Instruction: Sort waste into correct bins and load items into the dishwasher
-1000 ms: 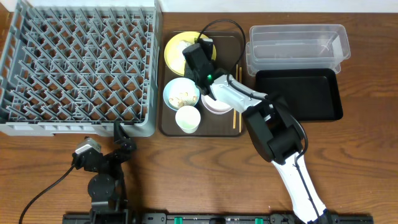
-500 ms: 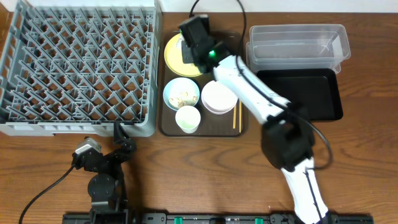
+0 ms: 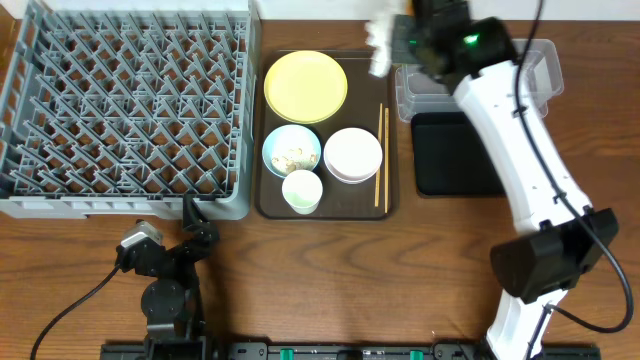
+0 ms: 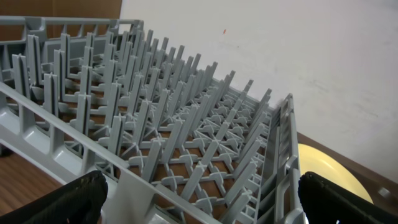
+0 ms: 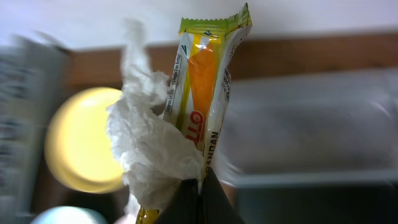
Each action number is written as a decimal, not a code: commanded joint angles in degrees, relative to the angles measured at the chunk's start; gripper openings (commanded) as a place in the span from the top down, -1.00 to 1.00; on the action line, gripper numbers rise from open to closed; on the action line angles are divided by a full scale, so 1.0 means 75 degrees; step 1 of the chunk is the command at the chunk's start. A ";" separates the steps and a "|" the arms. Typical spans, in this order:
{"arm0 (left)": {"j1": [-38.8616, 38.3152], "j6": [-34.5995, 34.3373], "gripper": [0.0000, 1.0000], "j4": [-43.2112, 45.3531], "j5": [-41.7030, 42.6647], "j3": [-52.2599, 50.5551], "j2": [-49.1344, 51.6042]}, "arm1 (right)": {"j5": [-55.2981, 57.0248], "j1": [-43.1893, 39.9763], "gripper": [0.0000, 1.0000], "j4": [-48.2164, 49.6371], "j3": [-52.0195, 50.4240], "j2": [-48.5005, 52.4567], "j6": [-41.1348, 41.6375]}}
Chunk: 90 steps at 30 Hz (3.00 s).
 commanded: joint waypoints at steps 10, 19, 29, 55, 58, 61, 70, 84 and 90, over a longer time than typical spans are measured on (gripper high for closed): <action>-0.0032 0.0134 -1.00 -0.0300 -0.0201 -0.0134 0.0003 | -0.0023 -0.1361 0.98 -0.0396 -0.1064 0.0146 -0.0058; -0.0032 0.0134 -1.00 -0.0300 -0.0201 -0.0134 0.0003 | -0.0023 -0.1600 0.97 0.1148 -0.2544 0.0146 0.0029; -0.0032 0.0131 -1.00 -0.0300 -0.0201 -0.0134 0.0003 | -0.0026 -0.1585 -0.13 0.1396 -0.2608 0.0146 0.0023; -0.0032 0.0134 -1.00 -0.0300 -0.0201 -0.0134 0.0003 | -0.1489 0.0393 -0.83 0.1183 -0.2518 -0.2200 -0.0600; -0.0032 0.0131 -1.00 -0.0300 -0.0201 -0.0134 0.0003 | -0.1489 0.0863 -0.76 0.1244 -0.2518 -0.1999 -0.0533; -0.0032 0.0134 -1.00 -0.0297 -0.0201 -0.0134 0.0003 | -0.1486 0.1303 -0.72 0.1457 -0.2518 -0.1728 -0.0516; -0.0032 0.0134 -1.00 -0.0300 -0.0201 -0.0134 0.0003 | -0.1518 0.2544 -0.64 0.1871 -0.2518 -0.0568 -0.0513; -0.0032 0.0134 -1.00 -0.0300 -0.0201 -0.0134 0.0003 | -0.1539 0.3418 -0.07 0.1865 -0.2518 0.0557 -0.0516; -0.0032 0.0134 -1.00 -0.0300 -0.0201 -0.0134 0.0003 | -0.1480 0.3206 0.09 0.1515 -0.2521 0.0638 -0.0184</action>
